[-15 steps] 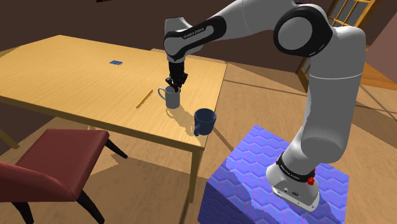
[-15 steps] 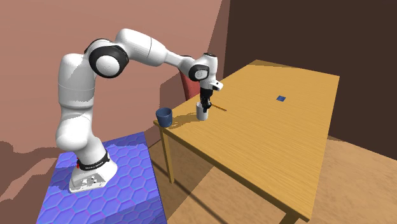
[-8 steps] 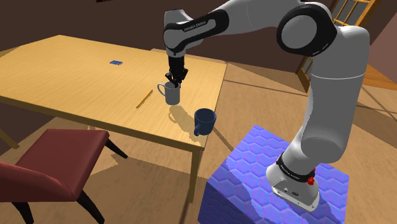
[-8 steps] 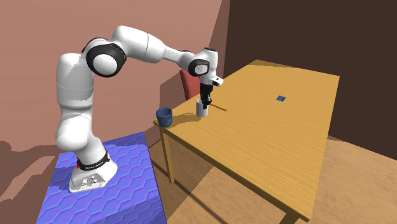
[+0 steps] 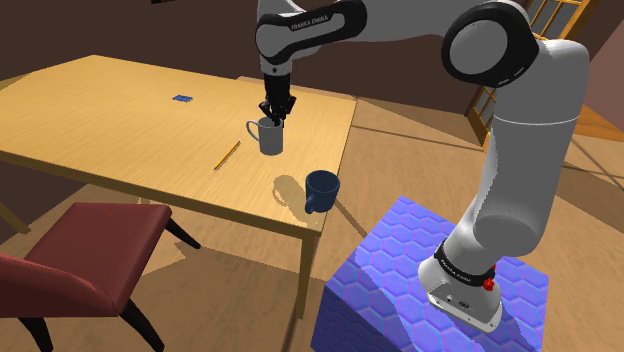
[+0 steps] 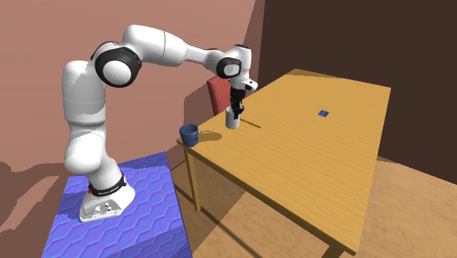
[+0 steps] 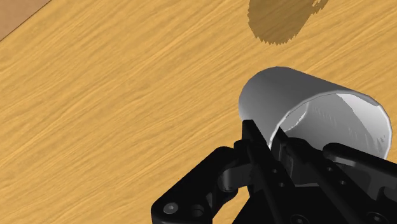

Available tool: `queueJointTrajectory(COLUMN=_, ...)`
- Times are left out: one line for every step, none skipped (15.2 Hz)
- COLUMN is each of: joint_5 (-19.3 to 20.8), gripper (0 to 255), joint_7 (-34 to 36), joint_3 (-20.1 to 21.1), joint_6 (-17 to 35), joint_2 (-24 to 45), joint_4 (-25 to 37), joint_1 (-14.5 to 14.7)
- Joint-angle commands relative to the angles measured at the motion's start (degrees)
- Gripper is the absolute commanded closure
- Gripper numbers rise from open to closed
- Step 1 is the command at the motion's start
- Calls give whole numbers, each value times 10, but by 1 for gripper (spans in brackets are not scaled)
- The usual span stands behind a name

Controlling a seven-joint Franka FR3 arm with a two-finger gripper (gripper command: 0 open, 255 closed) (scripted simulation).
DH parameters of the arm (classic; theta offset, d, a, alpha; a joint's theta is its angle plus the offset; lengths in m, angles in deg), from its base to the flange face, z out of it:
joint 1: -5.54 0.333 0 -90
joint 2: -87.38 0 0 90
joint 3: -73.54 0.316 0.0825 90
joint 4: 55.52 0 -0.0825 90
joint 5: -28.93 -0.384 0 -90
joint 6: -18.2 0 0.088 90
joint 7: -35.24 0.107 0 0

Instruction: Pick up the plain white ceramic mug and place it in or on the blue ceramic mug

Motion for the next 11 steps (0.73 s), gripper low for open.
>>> queueJointTrajectory(joint_5=0, gripper=255, joint_7=0, joint_3=0, joint_6=-15, joint_2=-1, joint_4=14, joint_1=0)
queueJointTrajectory(joint_5=0, gripper=255, joint_7=0, joint_3=0, joint_6=-22, joint_2=-3, joint_4=19, joint_1=0)
queueJointTrajectory(joint_5=0, gripper=255, joint_7=0, joint_3=0, joint_6=-30, joint_2=-4, joint_4=25, joint_1=0)
queueJointTrajectory(joint_5=0, gripper=255, joint_7=0, joint_3=0, joint_6=-37, joint_2=-5, joint_4=32, joint_1=0)
queueJointTrajectory(joint_5=0, gripper=255, joint_7=0, joint_3=0, joint_6=-44, joint_2=-6, joint_4=38, joint_1=0)
queueJointTrajectory(joint_5=0, gripper=255, joint_7=0, joint_3=0, joint_6=-51, joint_2=-7, joint_4=45, joint_1=0)
queueJointTrajectory(joint_5=0, gripper=255, joint_7=0, joint_3=0, joint_6=-59, joint_2=-7, joint_4=51, joint_1=0)
queueJointTrajectory(joint_5=0, gripper=255, joint_7=0, joint_3=0, joint_6=-66, joint_2=-8, joint_4=58, joint_1=0)
queueJointTrajectory(joint_5=0, gripper=255, joint_7=1, joint_3=0, joint_6=-74, joint_2=-8, joint_4=65, joint_1=0)
queueJointTrajectory(joint_5=0, gripper=255, joint_7=1, joint_3=0, joint_6=-81, joint_2=-9, joint_4=73, joint_1=0)
queueJointTrajectory(joint_5=0, gripper=255, joint_7=1, joint_3=0, joint_6=-89, joint_2=-9, joint_4=80, joint_1=0)
